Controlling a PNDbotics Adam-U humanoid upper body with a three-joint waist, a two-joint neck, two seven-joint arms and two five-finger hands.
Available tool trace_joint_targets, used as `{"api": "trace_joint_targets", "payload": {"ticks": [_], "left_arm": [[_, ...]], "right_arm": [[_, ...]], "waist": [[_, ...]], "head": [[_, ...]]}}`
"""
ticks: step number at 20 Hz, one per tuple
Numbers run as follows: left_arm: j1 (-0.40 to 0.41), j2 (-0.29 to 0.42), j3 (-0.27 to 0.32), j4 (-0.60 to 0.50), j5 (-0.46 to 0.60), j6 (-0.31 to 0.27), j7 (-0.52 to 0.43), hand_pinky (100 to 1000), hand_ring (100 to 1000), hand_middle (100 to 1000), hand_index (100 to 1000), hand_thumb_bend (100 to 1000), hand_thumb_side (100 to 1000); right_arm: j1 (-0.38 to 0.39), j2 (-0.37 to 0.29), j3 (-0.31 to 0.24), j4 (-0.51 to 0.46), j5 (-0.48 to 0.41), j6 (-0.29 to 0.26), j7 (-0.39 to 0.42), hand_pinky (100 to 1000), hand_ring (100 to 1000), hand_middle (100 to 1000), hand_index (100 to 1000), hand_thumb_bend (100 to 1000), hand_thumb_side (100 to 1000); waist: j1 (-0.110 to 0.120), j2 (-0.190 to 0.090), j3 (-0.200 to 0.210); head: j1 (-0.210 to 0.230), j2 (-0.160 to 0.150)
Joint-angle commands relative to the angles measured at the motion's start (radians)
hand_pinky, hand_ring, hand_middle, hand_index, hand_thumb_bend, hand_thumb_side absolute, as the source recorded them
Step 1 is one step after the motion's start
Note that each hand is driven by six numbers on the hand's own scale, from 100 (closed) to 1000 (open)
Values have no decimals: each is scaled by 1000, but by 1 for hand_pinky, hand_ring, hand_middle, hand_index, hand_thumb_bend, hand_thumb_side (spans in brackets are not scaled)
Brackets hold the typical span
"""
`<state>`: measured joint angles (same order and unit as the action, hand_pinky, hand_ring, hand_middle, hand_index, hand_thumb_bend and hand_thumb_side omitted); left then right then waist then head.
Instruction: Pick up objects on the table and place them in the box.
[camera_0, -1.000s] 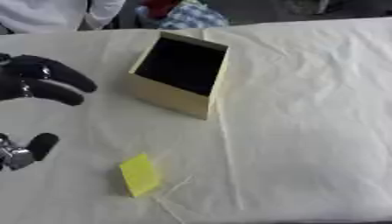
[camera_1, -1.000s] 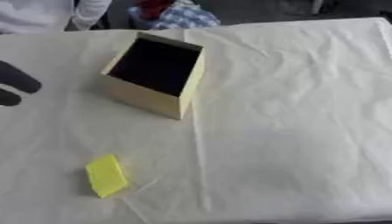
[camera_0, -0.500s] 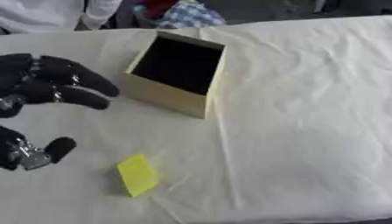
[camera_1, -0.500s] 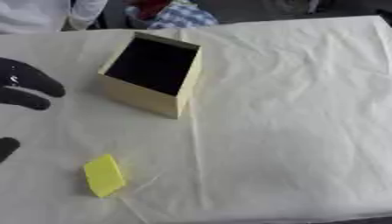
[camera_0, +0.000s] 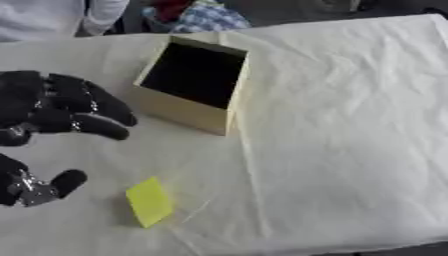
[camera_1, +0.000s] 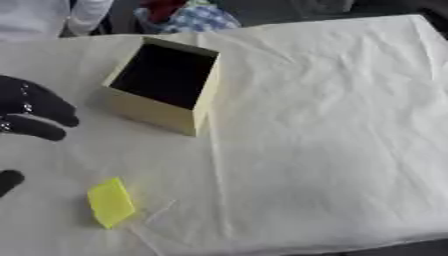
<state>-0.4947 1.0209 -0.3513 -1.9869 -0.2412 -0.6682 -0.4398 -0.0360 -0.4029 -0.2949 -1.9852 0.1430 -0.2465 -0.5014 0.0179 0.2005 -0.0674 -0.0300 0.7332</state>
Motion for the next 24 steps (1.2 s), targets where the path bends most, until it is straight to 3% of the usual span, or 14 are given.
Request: {"api": "trace_joint_targets", "payload": {"ticks": [1,4,7,9,14,19,24], "left_arm": [[-22,40,-8,-13,-22,-204,-206,862,896,845,943,100,484],[-36,41,-12,-13,-45,-230,-209,877,907,852,938,102,473],[-44,46,-18,-13,-87,-238,-196,892,918,866,939,225,391],[-47,50,-30,-13,-122,-239,-185,893,918,867,939,252,348],[-56,54,-70,-13,-185,-239,-171,907,928,886,968,290,357],[-76,58,-98,-13,-233,-239,-140,909,923,870,972,421,405],[-79,71,-135,-13,-288,-239,-28,890,916,865,969,357,365]], "right_arm": [[-9,-34,-4,-15,-5,-1,3,595,675,516,696,100,870],[-8,-34,-4,-15,-5,-1,4,595,675,516,695,100,870],[-8,-33,-4,-15,-5,-1,4,595,675,516,695,100,870],[-8,-33,-4,-15,-5,-1,4,595,675,516,695,100,870],[-9,-32,-3,-15,-6,-1,5,595,674,515,695,100,869],[-9,-31,-3,-15,-6,0,5,594,674,515,695,100,870],[-10,-31,-3,-15,-7,0,6,594,674,514,694,100,871]], "waist": [[0,-14,-1],[1,-14,-2],[1,-14,-2],[2,-14,-3],[3,-14,-7],[7,-15,-8],[13,-14,-9]], "head": [[-4,-2],[-6,0],[-10,0],[-12,0],[-15,0],[-23,4],[-29,4]]}}
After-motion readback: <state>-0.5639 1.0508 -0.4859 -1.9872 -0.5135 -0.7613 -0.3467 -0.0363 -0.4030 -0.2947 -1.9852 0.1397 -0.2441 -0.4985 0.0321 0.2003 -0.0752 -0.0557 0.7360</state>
